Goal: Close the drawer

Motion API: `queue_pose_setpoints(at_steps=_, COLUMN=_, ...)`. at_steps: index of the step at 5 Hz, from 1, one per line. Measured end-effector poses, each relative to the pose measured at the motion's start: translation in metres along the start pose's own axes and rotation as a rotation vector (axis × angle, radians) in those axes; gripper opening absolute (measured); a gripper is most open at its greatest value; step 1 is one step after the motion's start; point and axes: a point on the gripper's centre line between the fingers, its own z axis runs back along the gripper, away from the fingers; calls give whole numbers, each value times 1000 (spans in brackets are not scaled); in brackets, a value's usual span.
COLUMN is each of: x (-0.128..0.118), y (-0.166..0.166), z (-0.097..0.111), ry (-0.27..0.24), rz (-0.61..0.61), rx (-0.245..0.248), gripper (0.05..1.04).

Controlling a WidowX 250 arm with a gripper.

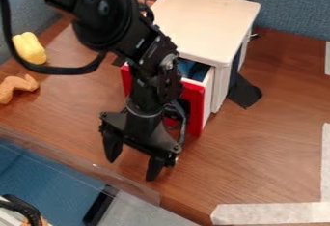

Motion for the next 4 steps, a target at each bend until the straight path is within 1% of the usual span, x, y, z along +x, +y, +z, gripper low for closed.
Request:
queue_pose_setpoints(at_steps=1, x=14, y=-2, z=10, ry=-20, rz=23, rx=-18, gripper=999)
queue_pose_setpoints(at_steps=2, x=30, y=0, z=16, ry=-25, rz=60, rx=-38, gripper=998)
queue_pose_setpoints(at_steps=3, x=41, y=0, z=21, ry=-36, rz=72, rx=-45, gripper=998)
queue_pose_setpoints(at_steps=4, x=44, y=1, z=19, ry=-27, rz=76, rx=-42, gripper=998)
